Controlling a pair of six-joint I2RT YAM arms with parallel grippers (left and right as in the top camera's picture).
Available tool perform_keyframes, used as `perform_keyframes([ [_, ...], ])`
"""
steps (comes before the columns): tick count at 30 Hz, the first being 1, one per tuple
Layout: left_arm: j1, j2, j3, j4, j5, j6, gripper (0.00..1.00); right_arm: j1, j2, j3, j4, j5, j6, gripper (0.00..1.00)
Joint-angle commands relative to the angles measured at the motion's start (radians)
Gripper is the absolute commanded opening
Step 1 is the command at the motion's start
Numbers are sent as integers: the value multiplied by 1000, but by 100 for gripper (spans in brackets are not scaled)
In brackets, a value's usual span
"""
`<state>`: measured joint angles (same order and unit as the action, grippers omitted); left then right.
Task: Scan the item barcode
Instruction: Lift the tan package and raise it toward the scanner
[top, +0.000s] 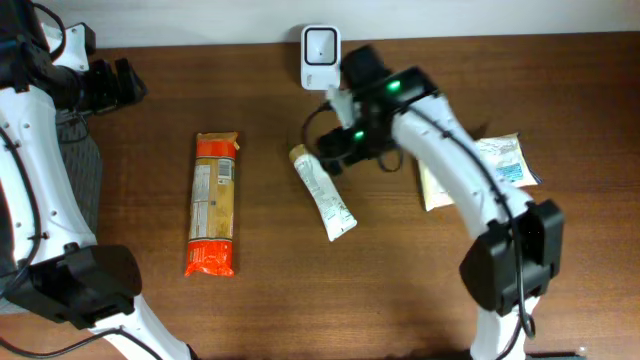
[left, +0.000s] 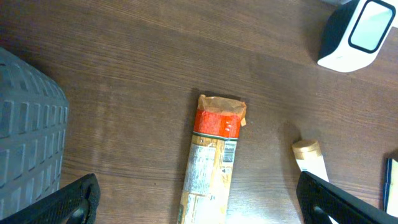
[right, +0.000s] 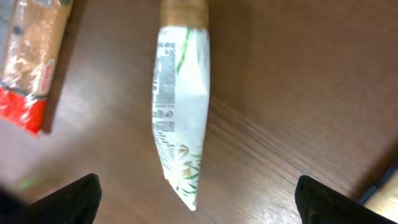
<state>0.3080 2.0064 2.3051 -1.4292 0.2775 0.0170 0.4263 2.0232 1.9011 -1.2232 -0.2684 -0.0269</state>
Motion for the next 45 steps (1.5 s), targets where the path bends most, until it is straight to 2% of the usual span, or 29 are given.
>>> perform_keyframes([
  [1, 3, -10, 7, -1, 4, -2, 99, -62, 85, -86, 10, -241, -147, 99],
  [10, 3, -10, 7, -1, 4, -2, 99, -20, 192, -272, 252, -305, -149, 100],
  [11, 3, -10, 7, -1, 4, -2, 99, -20, 192, -288, 275, -320, -149, 95],
  [14, 3, -10, 7, -1, 4, -2, 99, -21, 192, -289, 312, -323, -148, 64],
  [17, 3, -10, 7, -1, 4, -2, 99, -21, 192, -295, 330, -323, -148, 47],
  [22, 3, -10, 7, -1, 4, -2, 99, -21, 192, -386, 434, -324, -87, 47],
  [24, 3, -10, 7, -1, 4, -2, 99, -23, 192, -386, 439, -323, -69, 25],
  [26, 3, -10, 7, -1, 4, -2, 99, -23, 192, -386, 439, -323, -69, 20],
  [28, 3, -10, 7, -1, 4, -2, 99, -34, 188, -366, 428, -378, -69, 6],
  [33, 3, -10, 7, -1, 4, -2, 99, -127, 98, -299, 401, -736, -107, 4],
  [35, 3, -10, 7, -1, 4, -2, 99, -201, 27, -299, 401, -979, -143, 4],
  [38, 3, -10, 7, -1, 4, -2, 99, -257, -10, -299, 401, -1167, -181, 4],
  [41, 3, -10, 7, -1, 4, -2, 99, -300, -15, -299, 401, -1284, -182, 4],
  [45, 3, -10, 7, -1, 4, -2, 99, -310, -22, -299, 401, -1282, -183, 4],
])
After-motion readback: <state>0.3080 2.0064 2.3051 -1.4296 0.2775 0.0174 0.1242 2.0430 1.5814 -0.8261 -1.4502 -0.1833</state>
